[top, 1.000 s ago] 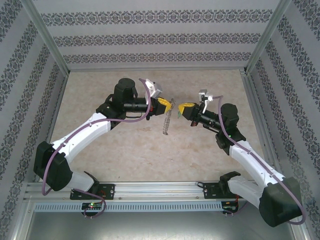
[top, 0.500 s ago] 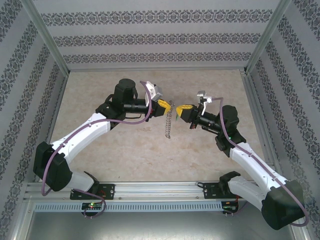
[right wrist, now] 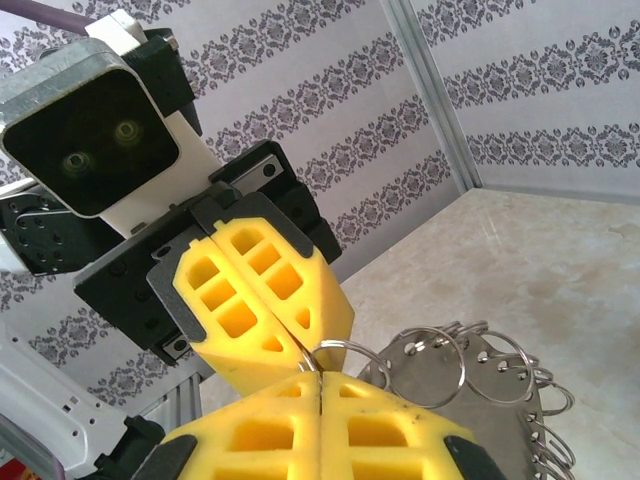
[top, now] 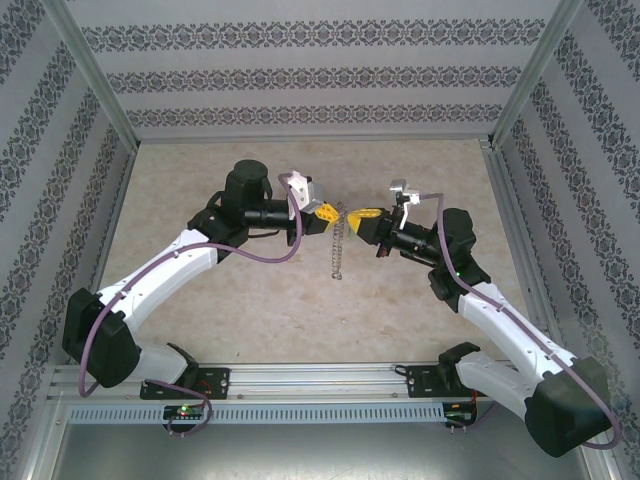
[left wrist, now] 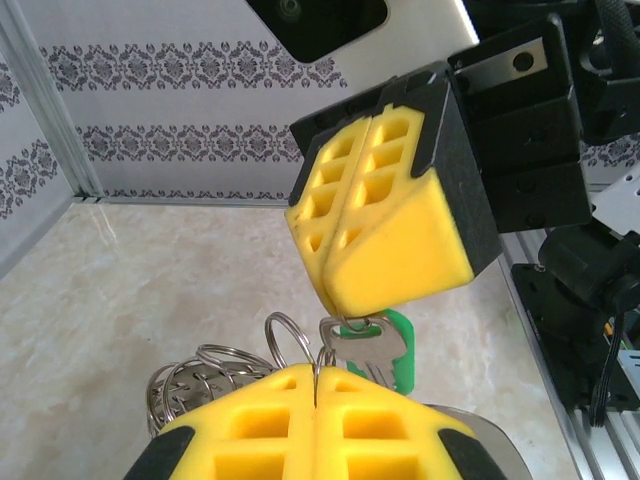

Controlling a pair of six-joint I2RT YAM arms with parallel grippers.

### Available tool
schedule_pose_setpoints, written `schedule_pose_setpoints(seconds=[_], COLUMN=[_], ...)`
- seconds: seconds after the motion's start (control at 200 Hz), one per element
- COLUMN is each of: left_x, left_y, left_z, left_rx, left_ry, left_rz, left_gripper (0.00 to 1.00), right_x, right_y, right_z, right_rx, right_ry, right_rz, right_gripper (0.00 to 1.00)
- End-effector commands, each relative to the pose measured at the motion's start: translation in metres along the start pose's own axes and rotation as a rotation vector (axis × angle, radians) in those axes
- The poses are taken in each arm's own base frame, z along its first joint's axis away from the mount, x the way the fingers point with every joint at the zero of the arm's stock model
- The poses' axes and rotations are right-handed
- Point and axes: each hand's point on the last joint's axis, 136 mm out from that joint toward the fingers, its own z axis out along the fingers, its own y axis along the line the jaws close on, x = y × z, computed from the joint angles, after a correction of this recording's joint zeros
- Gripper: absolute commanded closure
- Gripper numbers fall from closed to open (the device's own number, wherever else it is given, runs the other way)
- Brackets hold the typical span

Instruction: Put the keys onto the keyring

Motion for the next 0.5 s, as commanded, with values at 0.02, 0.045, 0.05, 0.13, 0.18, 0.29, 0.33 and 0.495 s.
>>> schedule_pose_setpoints(seconds=[0.02,0.045,0.05,0.13,0.18,0.29,0.33,0.495], left_x=[-0.017,-0.017,-0.017,-0.016,-0.016,-0.018,-0.019,-0.021], left_y=[-0.007,-0.007,-0.007,-0.007,-0.007,-0.008,-0.008,-0.009], left_z=[-0.002,-0.002,-0.002,-0.001,-0.001,-0.001,0.000,-0.001], left_rx=[0.015,0.015,0.015,0.018,0.019,0.021,0.023,0.025], left_ry=[-0.040,-0.040,-0.040,-0.039,-0.039,-0.043,-0.044,-0.044], left_rz=[0.087,0.084,0.084,0.078,0.077,0.078,0.080,0.081], left_gripper=[1.00,1.00,1.00,1.00,1.00,1.00,1.00,1.00], right_x=[-0.015,-0.016,-0.016,-0.017,-0.017,-0.017,-0.016,-0.013], right_y=[0.015,0.016,0.016,0.017,0.018,0.018,0.017,0.013], right_z=[0.006,0.007,0.007,0.011,0.013,0.017,0.018,0.021], right_rx=[-0.042,-0.048,-0.048,-0.055,-0.061,-0.064,-0.064,-0.055], right_ry=[-0.022,-0.021,-0.019,-0.015,-0.011,-0.006,-0.001,0.014], right_rz=[-0.066,-0.070,-0.069,-0.073,-0.078,-0.083,-0.080,-0.083], right_gripper=[1.00,1.00,1.00,1.00,1.00,1.00,1.00,1.00])
